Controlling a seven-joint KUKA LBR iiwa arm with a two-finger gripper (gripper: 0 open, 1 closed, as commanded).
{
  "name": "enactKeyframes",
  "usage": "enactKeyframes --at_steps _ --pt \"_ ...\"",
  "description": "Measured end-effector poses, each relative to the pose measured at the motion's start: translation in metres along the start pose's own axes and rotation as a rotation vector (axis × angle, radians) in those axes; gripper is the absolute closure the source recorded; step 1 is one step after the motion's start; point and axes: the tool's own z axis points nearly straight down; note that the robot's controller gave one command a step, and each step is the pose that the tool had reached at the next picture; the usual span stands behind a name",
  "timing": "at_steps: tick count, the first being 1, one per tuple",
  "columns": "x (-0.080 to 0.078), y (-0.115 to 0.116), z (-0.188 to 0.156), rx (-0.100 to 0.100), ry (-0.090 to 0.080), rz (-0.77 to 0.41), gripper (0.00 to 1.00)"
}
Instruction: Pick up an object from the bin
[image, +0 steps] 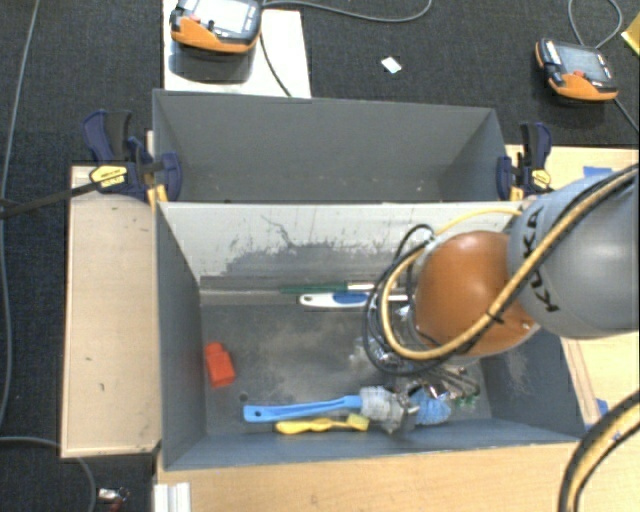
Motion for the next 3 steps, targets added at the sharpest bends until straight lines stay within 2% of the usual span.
enactKeyframes --at_steps 1,2,3 --pt "-0.0101 -0.0026 0.0285 0.000 -0.028 -0.107 0.00" --pt "-0.0013 -0.0071 0.0287 -0.001 -0.010 0.006 1.00" --pt "-0.0013 -0.0071 0.0287 -0.001 -0.010 0.006 1.00"
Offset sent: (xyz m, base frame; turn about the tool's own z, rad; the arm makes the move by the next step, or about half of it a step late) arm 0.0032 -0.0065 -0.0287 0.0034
